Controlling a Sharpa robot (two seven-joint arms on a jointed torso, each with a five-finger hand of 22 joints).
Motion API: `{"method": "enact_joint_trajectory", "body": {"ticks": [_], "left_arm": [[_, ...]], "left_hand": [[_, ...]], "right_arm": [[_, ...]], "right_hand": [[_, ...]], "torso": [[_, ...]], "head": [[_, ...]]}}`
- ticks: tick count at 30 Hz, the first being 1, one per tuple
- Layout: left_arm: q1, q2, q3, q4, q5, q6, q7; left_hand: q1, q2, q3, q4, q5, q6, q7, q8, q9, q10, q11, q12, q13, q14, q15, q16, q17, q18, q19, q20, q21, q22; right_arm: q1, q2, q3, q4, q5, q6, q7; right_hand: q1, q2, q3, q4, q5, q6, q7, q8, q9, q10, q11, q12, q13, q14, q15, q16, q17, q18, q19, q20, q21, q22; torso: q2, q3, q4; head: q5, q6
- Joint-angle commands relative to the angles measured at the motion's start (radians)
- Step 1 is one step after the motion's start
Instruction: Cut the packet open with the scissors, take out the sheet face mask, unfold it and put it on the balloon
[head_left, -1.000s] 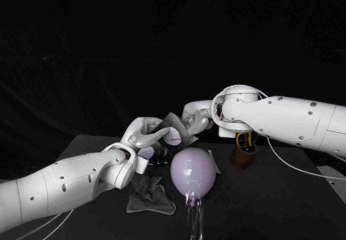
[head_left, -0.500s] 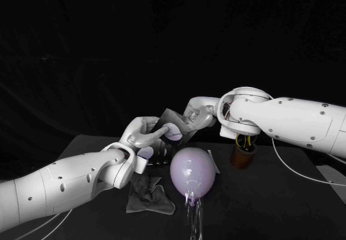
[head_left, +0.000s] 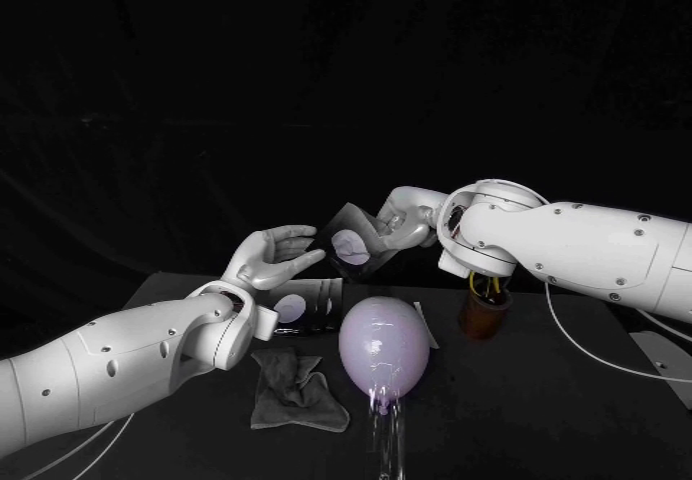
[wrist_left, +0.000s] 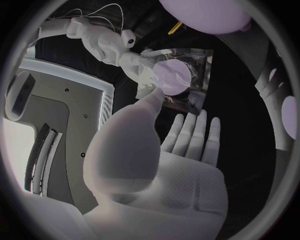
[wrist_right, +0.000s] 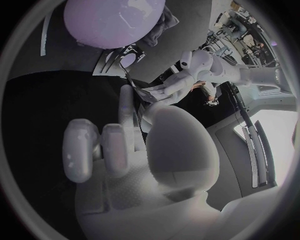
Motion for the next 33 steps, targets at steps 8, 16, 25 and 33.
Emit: {"method": "enact_joint_trajectory", "body": {"ticks": [8, 16, 25, 33], "left_arm": [[0.006, -0.037, 0.000, -0.029, 0.090, -0.021, -0.022], [0.006, -0.042, 0.000, 0.017, 0.081, -0.012, -0.049], [0.006, -0.015, 0.000, 0.070, 0.045, 0.040, -0.126], [0.006, 0.029, 0.000, 0.063, 0.040, 0.052, -0.201]], "left_hand": [[0.076, 0.034, -0.125, 0.053, -0.001, 0.018, 0.080, -0.001, -0.002, -0.026, -0.004, 0.025, 0.001, -0.020, -0.002, 0.029, -0.010, -0.004, 0.046, -0.003, 0.008, -0.003], [0.105, 0.057, -0.174, 0.103, -0.001, 0.167, 0.079, 0.070, 0.038, 0.048, -0.040, 0.088, 0.012, 0.115, -0.046, 0.148, 0.024, 0.060, 0.230, -0.018, 0.108, 0.035], [0.045, 0.093, -0.222, 0.157, -0.001, 0.281, 0.011, 0.114, 0.038, 0.267, -0.120, 0.172, 0.035, 0.366, -0.143, 0.317, 0.093, 0.118, 0.415, -0.060, 0.235, 0.090], [-0.045, 0.112, -0.289, 0.159, 0.000, 0.314, 0.001, 0.114, 0.032, 0.335, -0.138, 0.157, 0.037, 0.507, -0.175, 0.442, 0.179, 0.116, 0.503, -0.118, 0.331, 0.138]], "right_arm": [[-0.019, 0.002, 0.000, -0.034, -0.201, -0.169, -0.144], [-0.048, 0.024, 0.001, -0.057, -0.233, -0.210, -0.173], [-0.078, 0.054, 0.001, -0.077, -0.267, -0.241, -0.185], [-0.109, 0.069, 0.001, -0.064, -0.297, -0.263, -0.183]], "right_hand": [[-0.008, 0.000, 0.036, -0.027, 0.000, -0.007, -0.002, 0.074, 0.106, 0.017, -0.012, 0.003, 0.003, 0.039, -0.006, 0.005, 0.006, -0.012, 0.021, -0.010, 0.002, 0.210], [-0.008, -0.001, 0.039, -0.029, 0.000, -0.008, -0.002, 0.076, 0.107, 0.017, -0.012, 0.002, 0.003, 0.038, -0.006, 0.004, 0.001, -0.012, 0.020, -0.010, -0.001, 0.209], [-0.009, -0.001, 0.042, -0.031, 0.001, -0.009, -0.002, 0.078, 0.108, 0.016, -0.012, 0.002, 0.004, 0.038, -0.006, 0.004, 0.002, -0.012, 0.020, -0.010, -0.001, 0.209], [-0.010, -0.002, 0.046, -0.033, 0.000, -0.010, -0.002, 0.080, 0.109, 0.016, -0.012, 0.001, 0.005, 0.038, -0.006, 0.004, 0.003, -0.012, 0.020, -0.011, 0.000, 0.209]], "torso": [[0.001, -0.0010, 0.0023], [0.002, -0.0009, 0.0009], [0.002, -0.0002, -0.0008], [0.002, 0.0013, -0.0003]], "head": [[-0.010, 0.011], [-0.009, 0.031], [-0.007, 0.053], [-0.008, 0.061]]}}
